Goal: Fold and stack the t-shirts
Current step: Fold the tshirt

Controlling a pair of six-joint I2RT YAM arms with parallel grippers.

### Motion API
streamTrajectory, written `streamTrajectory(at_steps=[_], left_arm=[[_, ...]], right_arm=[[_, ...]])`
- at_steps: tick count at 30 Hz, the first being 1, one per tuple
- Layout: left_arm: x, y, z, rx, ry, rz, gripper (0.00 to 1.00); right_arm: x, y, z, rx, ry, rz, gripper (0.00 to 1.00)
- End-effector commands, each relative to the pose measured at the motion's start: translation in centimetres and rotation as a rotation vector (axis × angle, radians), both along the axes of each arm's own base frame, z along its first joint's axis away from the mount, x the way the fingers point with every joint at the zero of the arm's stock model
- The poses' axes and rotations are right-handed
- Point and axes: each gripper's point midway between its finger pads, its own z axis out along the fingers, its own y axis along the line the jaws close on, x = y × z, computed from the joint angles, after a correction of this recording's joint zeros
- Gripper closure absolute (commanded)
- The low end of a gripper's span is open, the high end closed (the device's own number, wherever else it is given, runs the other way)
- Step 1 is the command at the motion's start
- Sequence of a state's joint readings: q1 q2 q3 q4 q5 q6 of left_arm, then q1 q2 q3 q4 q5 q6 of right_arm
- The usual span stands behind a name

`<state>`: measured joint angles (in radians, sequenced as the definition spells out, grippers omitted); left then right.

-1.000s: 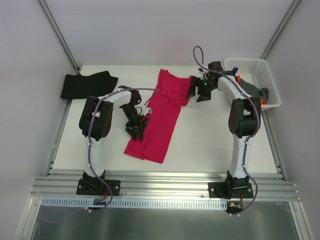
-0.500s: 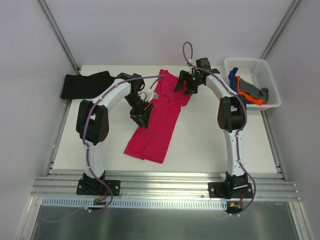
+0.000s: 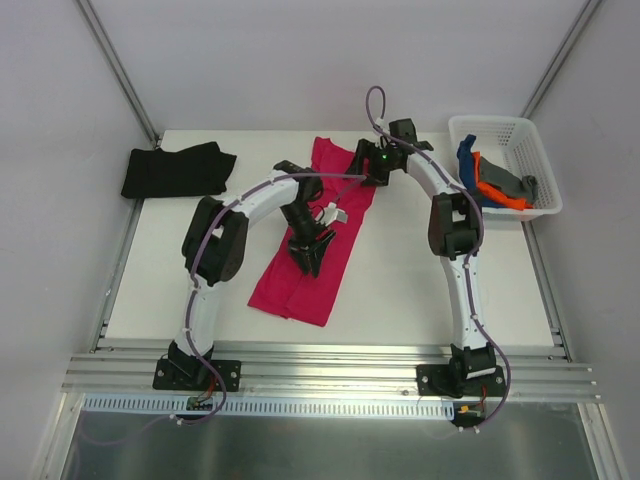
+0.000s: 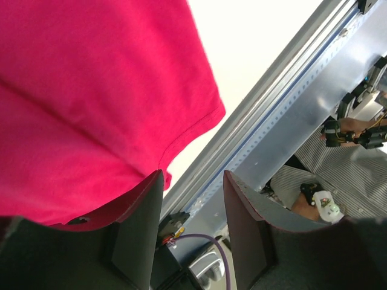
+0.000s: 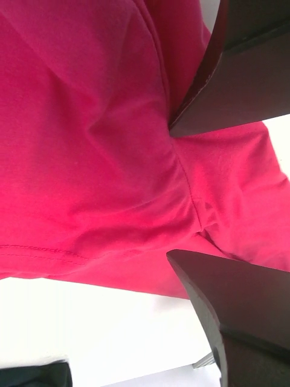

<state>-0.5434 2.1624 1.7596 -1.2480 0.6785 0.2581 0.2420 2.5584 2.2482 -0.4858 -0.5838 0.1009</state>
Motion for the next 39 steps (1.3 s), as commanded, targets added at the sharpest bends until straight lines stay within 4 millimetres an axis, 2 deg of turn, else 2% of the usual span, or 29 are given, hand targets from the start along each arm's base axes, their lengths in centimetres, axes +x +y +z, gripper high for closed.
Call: streamTrajectory(at_steps=[1, 9, 15, 19, 22, 25, 30, 34, 39], left_arm=[[-0.6, -1.9, 1.2, -0.059, 0.016, -0.039, 0.56], [-2.0, -3.2, 0.7, -0.069, 0.058, -0.067, 0.56], [-3.5, -3.4, -1.3, -0.070, 0.196, -0.043, 0.56], [-4.0, -4.3, -3.2, -0.081, 0.282, -0.019, 0.56], [-4.1, -5.0, -4.8, -0.075, 0.283, -0.023, 0.56], [-4.6, -6.0, -5.4, -0.079, 0.308, -0.030, 0.56], [-6.0, -7.7, -5.8, -0.078, 0.310, -0.077, 0.56], [-7.9, -8.9, -6.0, -0.072, 0.318, -0.129, 0.55], [-8.4, -9.8, -6.4, -0.070, 0.314, -0.144, 0.55]], right_arm=[[1.2, 0.6, 0.6, 0.026, -0.038, -0.005, 0.21], [1.7, 0.7, 0.8, 0.025, -0.056, -0.006, 0.20], [2.2, 0.9, 0.8, 0.046, -0.055, -0.019, 0.20], [2.7, 1.3, 0.7, 0.063, -0.060, -0.020, 0.20], [3.1, 1.3, 0.6, 0.070, -0.068, -0.024, 0.20], [3.9, 1.4, 0.9, 0.077, -0.095, -0.030, 0.20], [4.6, 1.7, 0.7, 0.090, -0.112, -0.036, 0.20], [5.0, 2.2, 0.6, 0.096, -0.125, -0.036, 0.20], [5.1, 2.9, 1.0, 0.112, -0.140, -0.028, 0.20]])
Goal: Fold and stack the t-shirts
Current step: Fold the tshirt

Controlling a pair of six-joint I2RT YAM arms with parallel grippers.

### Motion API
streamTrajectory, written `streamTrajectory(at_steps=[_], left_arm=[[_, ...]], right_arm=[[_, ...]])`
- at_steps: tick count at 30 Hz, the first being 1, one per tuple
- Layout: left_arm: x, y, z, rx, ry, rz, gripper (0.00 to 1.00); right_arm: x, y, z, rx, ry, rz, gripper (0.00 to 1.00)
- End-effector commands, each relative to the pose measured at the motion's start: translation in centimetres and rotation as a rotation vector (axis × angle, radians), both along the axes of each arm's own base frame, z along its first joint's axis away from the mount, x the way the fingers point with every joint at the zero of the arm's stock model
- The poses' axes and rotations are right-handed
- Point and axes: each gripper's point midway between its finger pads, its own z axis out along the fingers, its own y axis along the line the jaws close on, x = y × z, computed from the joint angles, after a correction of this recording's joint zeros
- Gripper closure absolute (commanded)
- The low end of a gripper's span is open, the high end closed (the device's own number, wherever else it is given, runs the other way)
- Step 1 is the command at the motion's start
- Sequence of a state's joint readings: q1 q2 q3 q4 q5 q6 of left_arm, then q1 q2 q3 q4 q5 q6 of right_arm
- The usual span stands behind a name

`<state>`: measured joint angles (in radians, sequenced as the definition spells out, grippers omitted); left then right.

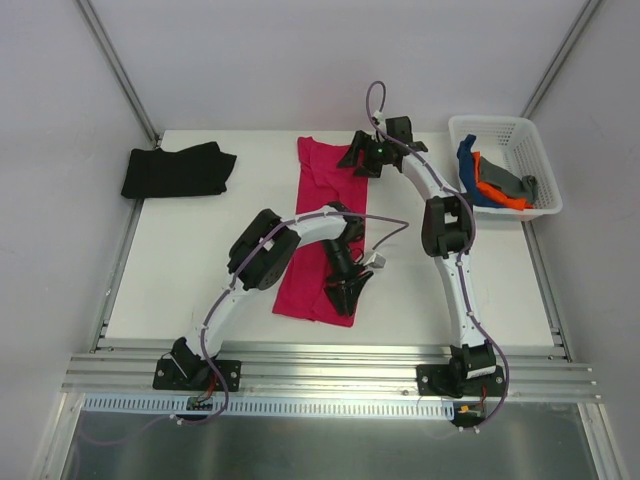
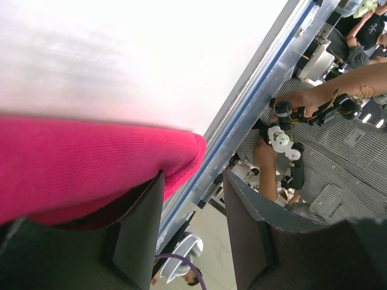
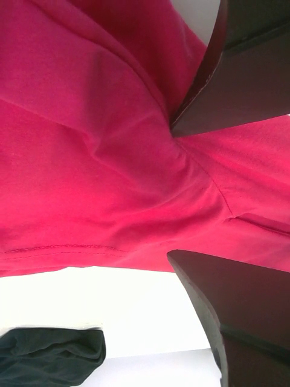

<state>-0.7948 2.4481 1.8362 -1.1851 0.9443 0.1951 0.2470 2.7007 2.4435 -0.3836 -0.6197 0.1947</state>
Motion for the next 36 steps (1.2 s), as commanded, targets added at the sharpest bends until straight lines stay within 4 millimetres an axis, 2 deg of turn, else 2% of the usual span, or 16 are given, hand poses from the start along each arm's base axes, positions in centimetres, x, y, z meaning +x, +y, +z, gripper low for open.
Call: streamTrajectory(at_steps=[1, 13, 17, 21, 22, 24, 25, 26, 28, 29, 31, 32, 33, 34, 35, 36], left_arm=[[-0.3, -0.8, -1.1, 0.004, 0.012, -0.009, 0.55], [0.2, -2.6, -2.3, -0.004, 0.000, -0.021, 0.55], [0.5, -2.4, -1.2, -0.012, -0.046, -0.033, 0.56], [1.6, -1.6, 1.2, -0.028, -0.199, -0.077, 0.50], [1.8, -1.3, 2.0, -0.032, -0.233, -0.084, 0.45], [2.6, -0.1, 4.2, -0.039, -0.355, -0.104, 0.33], [3.0, 0.5, 5.1, -0.038, -0.406, -0.105, 0.29], [3.5, 1.2, 7.3, -0.061, -0.484, -0.090, 0.26], [5.1, 2.7, 8.9, -0.041, -0.608, -0.077, 0.19], [5.8, 3.9, 11.0, -0.062, -0.665, -0.043, 0.19], [6.6, 5.5, 12.4, -0.064, -0.738, -0.035, 0.18], [6.5, 7.0, 13.3, -0.064, -0.768, -0.017, 0.18], [7.3, 8.4, 13.5, -0.048, -0.782, 0.024, 0.18], [7.6, 9.6, 13.4, -0.034, -0.779, 0.057, 0.19], [6.8, 11.2, 12.8, -0.013, -0.748, 0.087, 0.20], [7.8, 13.2, 12.4, 0.024, -0.723, 0.169, 0.21]], right_arm=[[1.1, 0.9, 0.5, 0.011, -0.057, -0.005, 0.20], [1.7, 1.5, 1.1, 0.018, -0.094, -0.006, 0.21], [1.6, 1.0, 2.4, -0.004, -0.131, 0.020, 0.20], [0.5, -0.5, 6.6, -0.030, -0.185, 0.059, 0.16], [0.0, -1.2, 10.6, -0.034, -0.241, 0.052, 0.16], [-1.2, -2.3, 13.2, -0.071, -0.282, 0.060, 0.13], [-2.0, -3.1, 13.4, -0.096, -0.283, 0.061, 0.12], [-3.2, -3.8, 17.6, -0.101, -0.343, 0.050, 0.10], [-5.2, -5.0, 17.5, -0.130, -0.305, 0.031, 0.09], [-7.3, -5.6, 20.5, -0.133, -0.327, 0.021, 0.09], [-10.2, -6.4, 20.2, -0.144, -0.269, 0.016, 0.09], [-12.4, -6.8, 17.5, -0.161, -0.181, 0.030, 0.09], [-14.4, -7.2, 18.8, -0.154, -0.179, 0.030, 0.09], [-16.2, -7.4, 17.9, -0.140, -0.104, 0.016, 0.09], [-19.3, -7.7, 13.8, -0.145, 0.036, 0.019, 0.10], [-21.5, -7.7, 14.8, -0.125, 0.036, 0.019, 0.11]])
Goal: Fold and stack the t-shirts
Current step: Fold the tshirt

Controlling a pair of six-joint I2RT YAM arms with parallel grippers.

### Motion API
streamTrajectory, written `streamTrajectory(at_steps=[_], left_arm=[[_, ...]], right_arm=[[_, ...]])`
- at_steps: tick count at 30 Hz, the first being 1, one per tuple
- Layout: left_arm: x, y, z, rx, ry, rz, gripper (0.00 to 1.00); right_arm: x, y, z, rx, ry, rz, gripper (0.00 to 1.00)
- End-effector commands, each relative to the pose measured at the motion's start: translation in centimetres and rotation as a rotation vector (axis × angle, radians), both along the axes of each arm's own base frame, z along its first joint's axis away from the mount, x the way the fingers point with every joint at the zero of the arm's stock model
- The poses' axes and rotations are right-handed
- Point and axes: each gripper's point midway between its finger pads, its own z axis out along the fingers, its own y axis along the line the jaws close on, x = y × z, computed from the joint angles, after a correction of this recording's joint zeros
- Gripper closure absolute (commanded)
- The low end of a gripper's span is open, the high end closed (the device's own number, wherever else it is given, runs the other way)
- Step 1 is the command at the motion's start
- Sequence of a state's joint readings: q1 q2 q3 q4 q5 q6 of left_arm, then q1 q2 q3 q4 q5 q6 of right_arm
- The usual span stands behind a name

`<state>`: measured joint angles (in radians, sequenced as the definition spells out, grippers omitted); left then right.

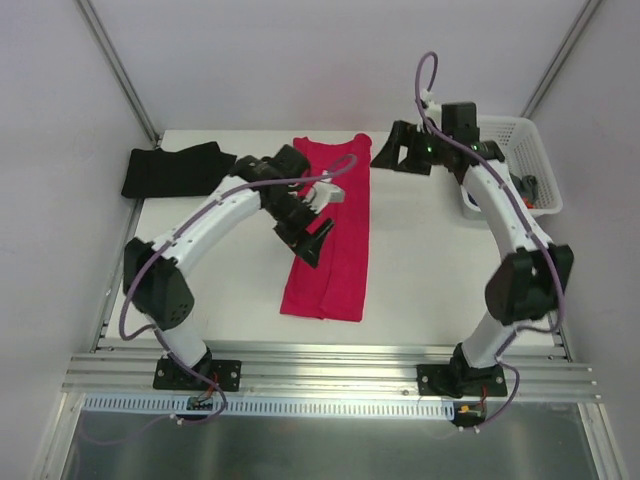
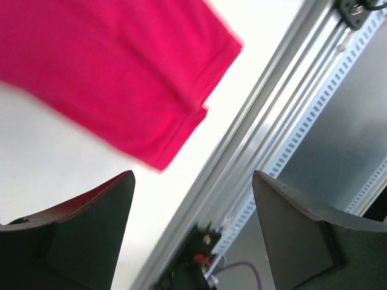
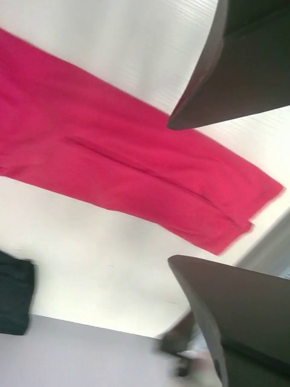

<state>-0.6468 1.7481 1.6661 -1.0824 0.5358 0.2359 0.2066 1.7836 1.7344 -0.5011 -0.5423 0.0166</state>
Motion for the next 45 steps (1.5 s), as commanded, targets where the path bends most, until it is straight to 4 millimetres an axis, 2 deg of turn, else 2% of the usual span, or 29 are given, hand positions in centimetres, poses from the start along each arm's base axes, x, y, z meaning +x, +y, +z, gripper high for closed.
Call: streamTrajectory(at_steps=[1, 2, 5, 6, 7, 8, 10, 12, 14, 16, 22, 24, 25, 26, 32, 34, 36, 41, 45], left_arm=[[1.0, 6.0, -3.0, 0.091, 0.072, 0.158, 0.22], [0.3, 7.1, -3.9, 0.088, 0.129, 0.200, 0.26], [1.1, 9.7, -5.3, 0.059, 0.227, 0.342, 0.34], [0.9, 9.6, -5.5, 0.035, 0.266, 0.362, 0.36], [1.1, 10.0, -5.9, 0.020, 0.283, 0.384, 0.36], [0.5, 10.0, -6.8, 0.020, 0.333, 0.393, 0.37], [0.0, 9.6, -7.4, -0.020, 0.391, 0.401, 0.38], [-0.2, 9.6, -8.7, -0.031, 0.442, 0.412, 0.38], [-0.1, 9.4, -9.3, -0.070, 0.514, 0.432, 0.38], [-0.1, 8.8, -9.1, -0.135, 0.579, 0.446, 0.39], [-0.1, 8.3, -11.2, -0.189, 0.680, 0.490, 0.41], [0.2, 7.9, -11.6, -0.208, 0.710, 0.497, 0.41], [0.5, 7.8, -12.0, -0.198, 0.716, 0.501, 0.40], [0.6, 7.9, -12.3, -0.183, 0.714, 0.507, 0.40], [0.0, 8.2, -14.0, -0.135, 0.714, 0.535, 0.38], [-0.7, 8.3, -14.5, -0.104, 0.690, 0.530, 0.39], [-0.4, 8.1, -15.2, -0.073, 0.638, 0.543, 0.40], [-1.7, 7.0, -16.9, 0.005, 0.583, 0.525, 0.40], [-1.5, 6.8, -17.7, 0.021, 0.577, 0.526, 0.40]], right_arm=[[-8.9, 0.1, -6.7, -0.014, 0.318, 0.007, 0.12], [-12.0, -0.3, -10.0, -0.037, 0.421, -0.009, 0.13], [-17.6, 1.0, -11.8, -0.035, 0.511, 0.010, 0.18], [-20.1, 0.8, -13.9, -0.052, 0.589, 0.009, 0.19], [-21.4, 1.4, -13.7, -0.048, 0.589, 0.025, 0.21], [-22.3, 1.6, -14.2, -0.038, 0.626, 0.010, 0.25], [-23.4, 1.5, -15.1, -0.030, 0.670, -0.012, 0.29], [-23.2, 1.5, -15.4, -0.007, 0.709, -0.053, 0.30], [-22.7, 1.5, -16.1, 0.028, 0.765, -0.096, 0.26], [-22.3, 1.8, -16.7, 0.055, 0.810, -0.143, 0.23], [-21.9, 3.3, -19.1, 0.139, 0.918, -0.176, 0.27], [-22.7, 3.1, -20.8, 0.134, 0.973, -0.196, 0.27], [-22.5, 3.2, -21.2, 0.149, 0.972, -0.203, 0.27], [-23.2, 3.2, -21.9, 0.152, 0.999, -0.200, 0.27], [-23.6, 3.3, -24.1, 0.090, 0.933, -0.138, 0.29], [-24.6, 3.6, -25.0, 0.074, 0.943, -0.128, 0.30], [-25.0, 3.9, -25.6, 0.050, 0.915, -0.126, 0.30], [-25.3, 3.2, -26.9, -0.067, 0.851, -0.120, 0.31], [-26.3, 2.0, -27.6, -0.133, 0.830, -0.117, 0.30]])
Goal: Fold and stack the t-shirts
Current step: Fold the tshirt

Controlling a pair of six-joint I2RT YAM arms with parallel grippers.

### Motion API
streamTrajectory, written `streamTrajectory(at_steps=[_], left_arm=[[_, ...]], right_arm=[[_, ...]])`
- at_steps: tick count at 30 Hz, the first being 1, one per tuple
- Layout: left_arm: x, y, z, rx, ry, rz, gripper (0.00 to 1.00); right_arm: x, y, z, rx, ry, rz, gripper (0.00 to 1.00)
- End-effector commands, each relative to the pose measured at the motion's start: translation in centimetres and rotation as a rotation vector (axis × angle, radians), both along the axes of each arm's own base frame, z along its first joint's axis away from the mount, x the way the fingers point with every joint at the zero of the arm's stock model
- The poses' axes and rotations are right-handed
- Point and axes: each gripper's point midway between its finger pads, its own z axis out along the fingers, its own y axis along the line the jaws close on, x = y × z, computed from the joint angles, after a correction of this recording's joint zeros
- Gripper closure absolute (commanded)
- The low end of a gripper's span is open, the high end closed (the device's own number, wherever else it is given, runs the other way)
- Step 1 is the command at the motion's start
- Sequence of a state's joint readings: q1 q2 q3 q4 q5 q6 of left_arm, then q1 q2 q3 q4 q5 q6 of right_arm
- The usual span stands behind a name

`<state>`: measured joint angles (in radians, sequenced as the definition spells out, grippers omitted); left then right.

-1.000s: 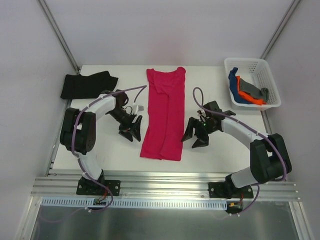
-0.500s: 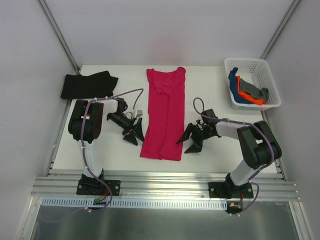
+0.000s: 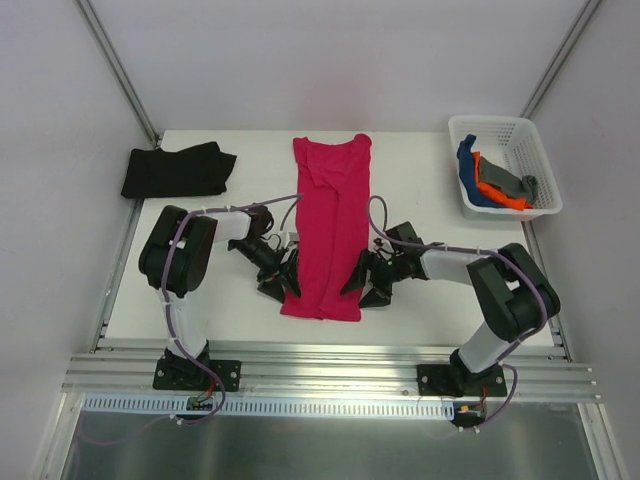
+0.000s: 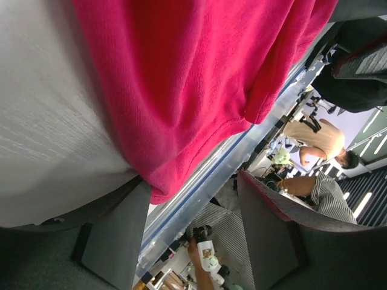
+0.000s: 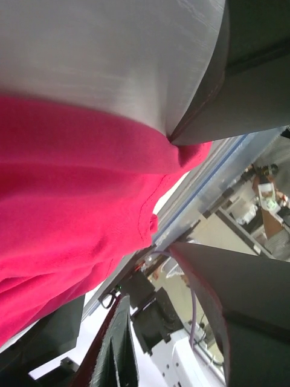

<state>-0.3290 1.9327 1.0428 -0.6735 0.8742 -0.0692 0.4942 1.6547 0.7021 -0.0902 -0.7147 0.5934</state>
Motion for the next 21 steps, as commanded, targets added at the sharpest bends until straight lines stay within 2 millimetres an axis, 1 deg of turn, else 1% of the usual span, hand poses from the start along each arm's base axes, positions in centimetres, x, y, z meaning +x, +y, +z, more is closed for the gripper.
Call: streamTrajectory(at_steps=[1, 2, 3, 4, 5, 6, 9, 12, 15, 19, 21], left_arm=[[1.5, 0.9, -2.8, 0.103, -0.100, -0.011, 0.40], [1.5, 1.0, -2.9, 0.112, -0.104, -0.011, 0.40], [1.4, 1.1, -3.0, 0.114, -0.103, -0.010, 0.40], [1.3, 1.0, -3.0, 0.111, -0.101, -0.008, 0.40], [1.2, 1.0, -2.9, 0.108, -0.102, -0.008, 0.40], [1.0, 1.2, -3.0, 0.112, -0.098, -0.009, 0.40], [1.0, 1.5, -2.8, 0.134, -0.124, -0.008, 0.40], [0.8, 2.0, -2.6, 0.160, -0.139, -0.003, 0.41], [0.3, 2.4, -2.5, 0.174, -0.149, -0.003, 0.42], [-0.4, 2.9, -2.8, 0.196, -0.140, -0.001, 0.44], [-0.6, 3.1, -3.2, 0.210, -0.136, 0.000, 0.44]], right_arm=[[-0.9, -4.5, -5.3, -0.283, -0.095, 0.025, 0.29], [-1.5, -5.3, -5.7, -0.312, -0.094, 0.027, 0.29], [-1.7, -5.6, -5.3, -0.316, -0.109, 0.029, 0.28], [-1.9, -6.0, -5.2, -0.327, -0.126, 0.039, 0.28], [-2.6, -6.5, -5.5, -0.341, -0.118, 0.042, 0.27], [-2.8, -6.7, -5.1, -0.341, -0.128, 0.039, 0.26], [-3.3, -6.9, -5.1, -0.339, -0.121, 0.043, 0.26], [-3.3, -6.8, -5.1, -0.334, -0.119, 0.055, 0.26], [-3.5, -6.9, -5.6, -0.349, -0.109, 0.069, 0.27], [-4.3, -6.6, -5.8, -0.344, -0.085, 0.090, 0.28], [-4.7, -6.5, -5.8, -0.345, -0.082, 0.102, 0.32]])
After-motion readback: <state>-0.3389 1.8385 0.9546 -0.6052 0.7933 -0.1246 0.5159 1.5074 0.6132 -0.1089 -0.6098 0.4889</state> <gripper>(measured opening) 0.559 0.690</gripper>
